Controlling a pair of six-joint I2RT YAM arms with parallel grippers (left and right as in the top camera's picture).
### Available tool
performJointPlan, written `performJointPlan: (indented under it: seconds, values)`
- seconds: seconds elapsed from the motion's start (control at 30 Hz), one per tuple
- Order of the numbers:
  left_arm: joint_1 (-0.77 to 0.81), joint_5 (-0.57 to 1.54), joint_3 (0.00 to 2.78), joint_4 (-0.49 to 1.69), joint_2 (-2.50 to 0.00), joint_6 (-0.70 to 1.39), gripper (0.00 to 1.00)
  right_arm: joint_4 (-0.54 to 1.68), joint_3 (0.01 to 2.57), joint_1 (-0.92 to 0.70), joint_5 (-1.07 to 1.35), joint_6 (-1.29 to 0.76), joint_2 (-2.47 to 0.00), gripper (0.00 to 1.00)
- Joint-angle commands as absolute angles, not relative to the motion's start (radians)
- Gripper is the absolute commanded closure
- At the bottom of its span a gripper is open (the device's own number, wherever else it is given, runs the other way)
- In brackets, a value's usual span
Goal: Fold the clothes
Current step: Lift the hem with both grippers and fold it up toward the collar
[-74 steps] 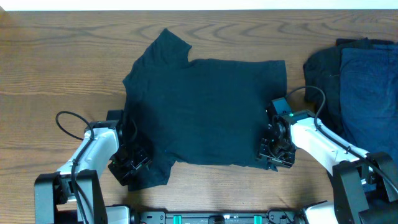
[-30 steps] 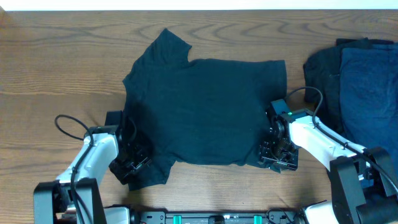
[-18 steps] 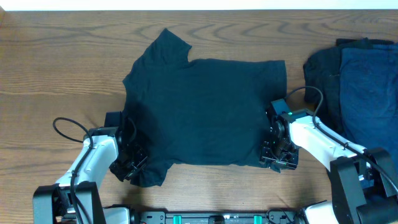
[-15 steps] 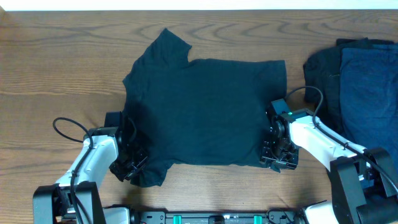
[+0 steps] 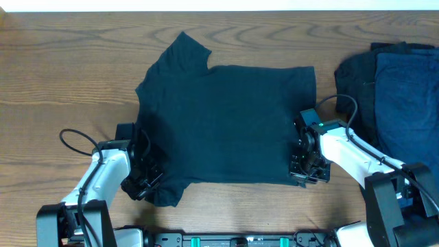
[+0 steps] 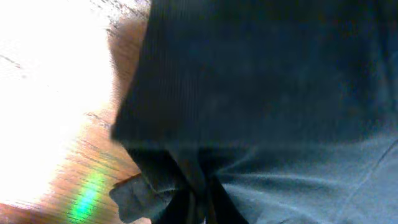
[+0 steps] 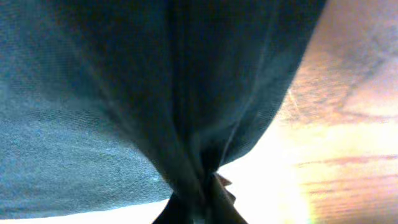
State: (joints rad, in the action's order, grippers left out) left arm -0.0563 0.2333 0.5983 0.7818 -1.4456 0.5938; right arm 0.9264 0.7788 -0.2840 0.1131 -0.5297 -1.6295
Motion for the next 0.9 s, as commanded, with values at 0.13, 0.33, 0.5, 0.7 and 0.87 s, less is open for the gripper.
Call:
performJointPlan:
  seconds: [0.13, 0.33, 0.5, 0.7, 0.87]
  values:
    - [-0.053, 0.208, 0.643, 0.872, -1.464, 0.524, 0.94, 1.009, 0.852, -0.24, 0.094, -0.476, -1.647, 0.99]
    - [-0.053, 0.163, 0.75, 1.033, -1.396, 0.503, 0.94, 1.123, 0.957, -0.228, 0.094, -0.446, -1.648, 0.99]
    - [-0.053, 0.164, 0.773, 1.105, -1.332, 0.501, 0.94, 1.168, 0.982, -0.226, 0.093, -0.424, -1.647, 0.99]
    - [-0.053, 0.164, 0.817, 1.118, -1.298, 0.501, 0.94, 1.173, 1.032, -0.219, 0.094, -0.41, -1.648, 0.99]
    - [-0.053, 0.164, 0.882, 1.122, -1.3, 0.501, 0.94, 1.17, 1.087, -0.2, 0.094, -0.41, -1.648, 0.99]
